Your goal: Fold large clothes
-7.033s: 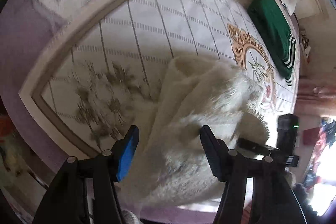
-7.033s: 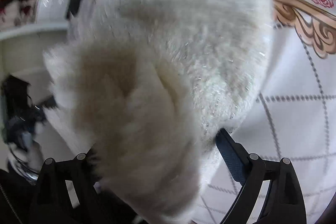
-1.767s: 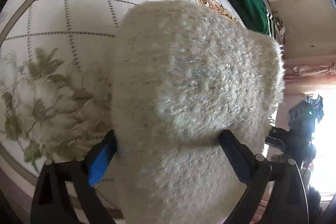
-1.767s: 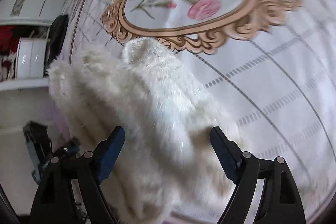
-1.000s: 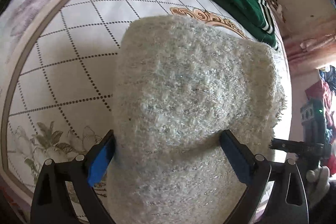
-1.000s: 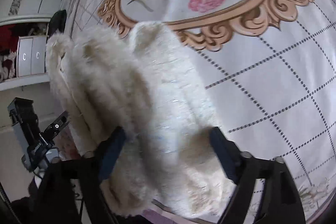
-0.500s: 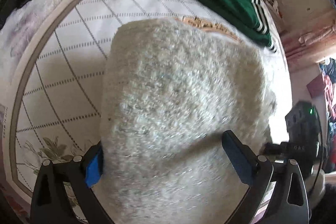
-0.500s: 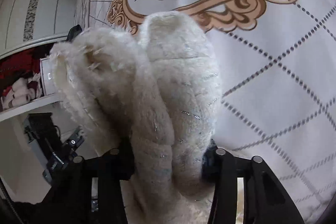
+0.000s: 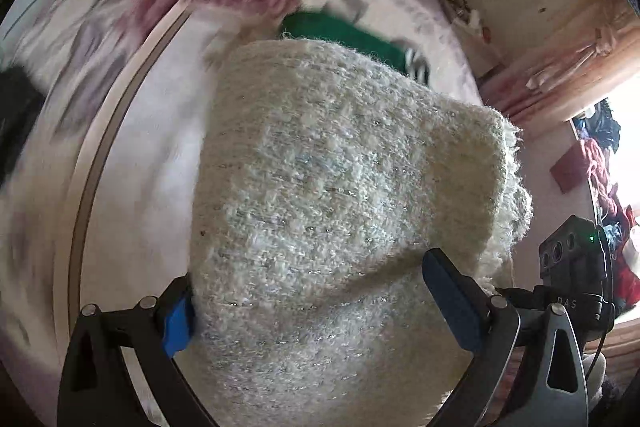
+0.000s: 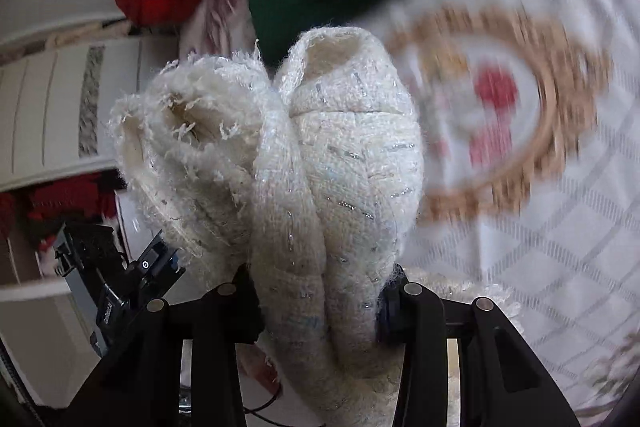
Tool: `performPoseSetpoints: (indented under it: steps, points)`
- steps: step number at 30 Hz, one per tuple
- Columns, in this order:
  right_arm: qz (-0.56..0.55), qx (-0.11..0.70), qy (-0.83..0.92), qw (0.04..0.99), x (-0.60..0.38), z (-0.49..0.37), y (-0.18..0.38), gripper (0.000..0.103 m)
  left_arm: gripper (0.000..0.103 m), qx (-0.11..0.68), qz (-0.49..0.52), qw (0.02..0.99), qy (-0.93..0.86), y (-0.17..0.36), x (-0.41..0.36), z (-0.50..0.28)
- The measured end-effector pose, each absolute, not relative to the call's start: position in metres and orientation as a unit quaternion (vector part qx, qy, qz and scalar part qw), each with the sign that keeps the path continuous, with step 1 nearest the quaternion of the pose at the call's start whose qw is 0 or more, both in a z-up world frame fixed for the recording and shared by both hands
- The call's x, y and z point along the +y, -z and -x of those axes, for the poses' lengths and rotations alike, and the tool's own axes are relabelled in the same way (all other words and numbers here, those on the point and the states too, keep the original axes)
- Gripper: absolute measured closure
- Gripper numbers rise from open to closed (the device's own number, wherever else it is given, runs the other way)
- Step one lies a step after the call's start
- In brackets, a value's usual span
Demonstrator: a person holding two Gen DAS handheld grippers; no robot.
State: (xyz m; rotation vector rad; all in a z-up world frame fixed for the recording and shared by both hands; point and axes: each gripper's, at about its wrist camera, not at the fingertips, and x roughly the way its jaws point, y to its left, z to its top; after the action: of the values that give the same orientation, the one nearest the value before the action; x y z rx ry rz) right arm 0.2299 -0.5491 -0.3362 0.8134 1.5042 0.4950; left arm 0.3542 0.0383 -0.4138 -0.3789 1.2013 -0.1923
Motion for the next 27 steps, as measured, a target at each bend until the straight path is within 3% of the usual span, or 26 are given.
performPoseSetpoints:
  steps: [4, 9, 14, 19, 22, 24, 27]
  points:
    - [-0.362, 0.633, -0.208, 0.652, -0.559, -0.319, 0.314, 0.059, 0.002, 0.544, 0.167, 0.815, 0.105, 0.402, 0.023, -0.453]
    - [-0.352, 0.622, -0.188, 0.674, -0.573, -0.445, 0.310, 0.059, 0.002, 0.548, 0.176, 0.810, 0.109, 0.429, 0.014, -0.560]
    - [-0.322, 0.640, -0.161, 0.679, -0.564, -0.539, 0.346, 0.060, 0.002, 0.584, 0.183, 0.784, 0.099, 0.491, 0.007, -0.643]
    - [-0.311, 0.658, -0.129, 0.674, -0.577, -0.575, 0.389, 0.060, 0.002, 0.603, 0.120, 0.783, 0.093, 0.515, -0.013, -0.665]
    - [-0.307, 0.661, -0.127, 0.673, -0.587, -0.575, 0.385, 0.052, 0.002, 0.604, 0.101, 0.785, 0.091, 0.511, -0.013, -0.663]
    - [-0.277, 0.666, -0.119, 0.683, -0.586, -0.572, 0.377, 0.038, 0.002, 0.602, 0.091, 0.789, 0.084, 0.502, -0.010, -0.656]
    - [-0.223, 0.660, -0.089, 0.712, -0.592, -0.548, 0.345, 0.033, 0.002, 0.587, 0.058, 0.805, 0.059, 0.482, -0.006, -0.640]
